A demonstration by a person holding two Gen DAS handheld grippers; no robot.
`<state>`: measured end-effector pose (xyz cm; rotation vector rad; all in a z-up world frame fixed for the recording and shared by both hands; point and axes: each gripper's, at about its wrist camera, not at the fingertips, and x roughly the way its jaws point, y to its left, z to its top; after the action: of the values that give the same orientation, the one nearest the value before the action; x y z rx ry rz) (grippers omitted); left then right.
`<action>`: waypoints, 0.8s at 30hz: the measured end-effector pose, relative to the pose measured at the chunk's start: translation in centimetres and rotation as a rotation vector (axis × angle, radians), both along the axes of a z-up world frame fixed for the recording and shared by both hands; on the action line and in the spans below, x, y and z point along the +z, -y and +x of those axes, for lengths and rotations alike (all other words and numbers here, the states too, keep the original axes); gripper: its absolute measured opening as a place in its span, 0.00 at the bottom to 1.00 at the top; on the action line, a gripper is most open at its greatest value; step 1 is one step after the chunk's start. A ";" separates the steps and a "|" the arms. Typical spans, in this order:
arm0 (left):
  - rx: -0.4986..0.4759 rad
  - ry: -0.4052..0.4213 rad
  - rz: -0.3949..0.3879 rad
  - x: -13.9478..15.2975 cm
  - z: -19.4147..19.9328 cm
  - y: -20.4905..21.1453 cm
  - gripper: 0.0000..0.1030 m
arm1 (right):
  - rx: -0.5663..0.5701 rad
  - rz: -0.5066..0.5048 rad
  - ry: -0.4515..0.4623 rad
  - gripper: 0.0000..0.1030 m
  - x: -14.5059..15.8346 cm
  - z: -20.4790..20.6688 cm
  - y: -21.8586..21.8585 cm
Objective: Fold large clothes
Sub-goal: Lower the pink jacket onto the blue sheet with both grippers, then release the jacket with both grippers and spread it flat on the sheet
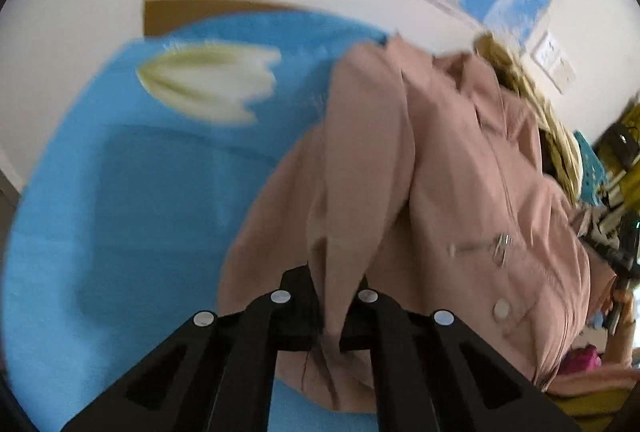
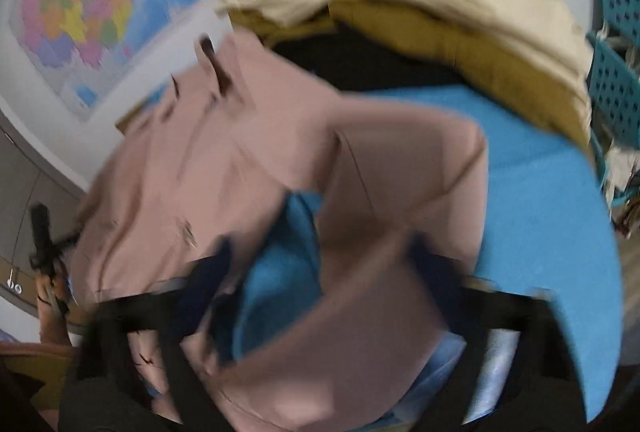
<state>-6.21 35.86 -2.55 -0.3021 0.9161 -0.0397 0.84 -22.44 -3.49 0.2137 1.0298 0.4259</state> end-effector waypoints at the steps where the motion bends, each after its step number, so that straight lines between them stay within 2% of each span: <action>1: 0.017 0.022 0.040 1.3 0.0 -0.3 0.03 | -0.009 0.005 0.002 0.02 0.2 0.2 0.5; 4: 0.076 0.082 0.138 5.6 0.1 -1.7 0.03 | -0.090 -0.073 0.133 0.01 3.5 0.6 3.2; 5: 0.096 0.091 0.159 6.7 0.3 -2.2 0.03 | -0.123 -0.066 0.164 0.01 4.7 0.6 4.4; 7: 0.169 0.087 0.299 8.5 0.8 -3.1 0.04 | -0.169 -0.067 0.206 0.01 6.5 0.8 6.4; 8: 0.214 0.070 0.392 8.8 1.2 -3.4 0.05 | -0.168 -0.059 0.203 0.01 6.8 1.0 6.8; 10: 0.267 0.011 0.451 8.1 1.9 -3.8 0.13 | -0.165 0.006 0.159 0.07 6.3 1.2 7.2; 11: 0.288 -0.021 0.480 7.4 2.3 -3.8 0.20 | -0.152 0.011 0.138 0.26 5.8 1.3 6.8; 12: 0.314 -0.053 0.540 6.3 2.5 -3.6 0.24 | -0.141 0.009 0.122 0.58 5.2 1.2 6.2; 13: 0.324 -0.069 0.569 5.4 2.6 -3.4 0.28 | -0.133 0.003 0.115 0.73 4.6 0.9 5.8; 14: 0.323 -0.083 0.556 4.6 2.5 -3.4 0.36 | -0.112 -0.004 0.106 0.83 3.7 0.2 4.9; 16: 0.263 -0.100 0.366 3.2 2.0 -3.7 0.39 | -0.084 0.031 0.062 0.88 2.3 -0.6 3.5; 17: 0.235 -0.085 0.317 3.0 1.7 -3.6 0.39 | -0.077 0.053 0.045 0.91 1.7 -0.9 3.2; 18: 0.205 -0.054 0.290 3.0 1.1 -3.2 0.41 | -0.069 0.079 0.024 0.91 1.1 -1.1 2.9; 20: 0.177 -0.016 0.283 3.3 0.3 -2.4 0.46 | -0.037 0.091 -0.004 0.91 -0.1 -1.6 1.8; 21: 0.153 0.008 0.263 3.7 -0.1 -2.1 0.46 | -0.022 0.062 -0.006 0.89 -0.6 -1.6 1.1; 22: 0.128 0.037 0.237 4.2 -0.5 -1.7 0.46 | -0.019 0.053 0.000 0.81 -0.8 -1.6 0.9; 23: 0.117 0.056 0.221 4.4 -0.7 -1.4 0.49 | -0.007 0.049 0.004 0.36 -1.0 -1.5 0.7; 24: 0.105 0.077 0.193 4.8 -1.1 -1.3 0.51 | 0.004 0.053 -0.012 0.06 -1.2 -1.2 0.8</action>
<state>-7.26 37.16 2.26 -0.1680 0.8198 0.1328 -0.37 -23.24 -4.72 0.2614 1.0313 0.4565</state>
